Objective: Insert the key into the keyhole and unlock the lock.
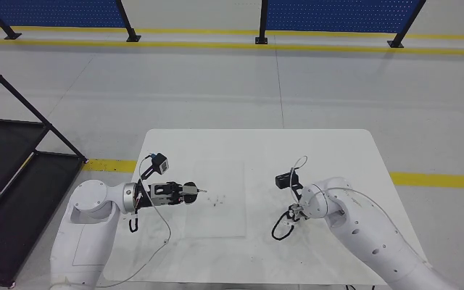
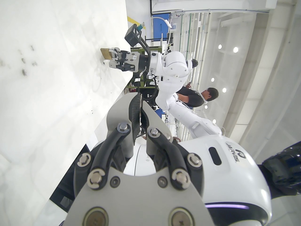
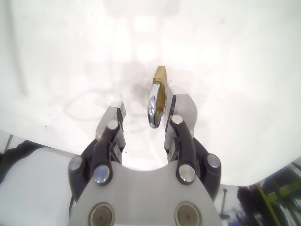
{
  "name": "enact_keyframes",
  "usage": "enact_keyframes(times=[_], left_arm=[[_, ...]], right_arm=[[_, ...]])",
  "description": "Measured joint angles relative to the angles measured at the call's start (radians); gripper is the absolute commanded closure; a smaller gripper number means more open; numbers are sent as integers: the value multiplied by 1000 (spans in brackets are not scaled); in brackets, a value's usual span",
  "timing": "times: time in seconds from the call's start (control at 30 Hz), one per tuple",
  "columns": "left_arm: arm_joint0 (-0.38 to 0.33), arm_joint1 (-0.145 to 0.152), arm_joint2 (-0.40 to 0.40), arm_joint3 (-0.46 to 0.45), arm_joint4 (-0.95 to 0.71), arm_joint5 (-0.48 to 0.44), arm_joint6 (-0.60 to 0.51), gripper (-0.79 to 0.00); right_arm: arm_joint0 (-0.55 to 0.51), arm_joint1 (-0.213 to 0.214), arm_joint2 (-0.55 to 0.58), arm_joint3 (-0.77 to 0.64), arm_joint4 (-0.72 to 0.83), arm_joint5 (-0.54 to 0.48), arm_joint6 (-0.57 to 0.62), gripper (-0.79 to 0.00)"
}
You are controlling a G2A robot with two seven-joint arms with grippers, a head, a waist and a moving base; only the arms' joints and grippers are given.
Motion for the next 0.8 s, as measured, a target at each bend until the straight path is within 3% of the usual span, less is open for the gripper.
enact_keyframes(times=[0.3, 0.53, 0.7, 0.8], left_arm=[[0, 0, 0, 0, 0, 0, 0, 0], [0, 0, 0, 0, 0, 0, 0, 0], [0, 0, 0, 0, 0, 0, 0, 0], [0, 0, 0, 0, 0, 0, 0, 0]], right_arm=[[13, -11, -11, 18, -43, -3, 0, -317], [15, -14, -13, 10, -77, -60, -19, -305], [19, -20, -17, 33, -82, -90, -16, -271], [23, -24, -21, 45, -86, -100, -8, -206]])
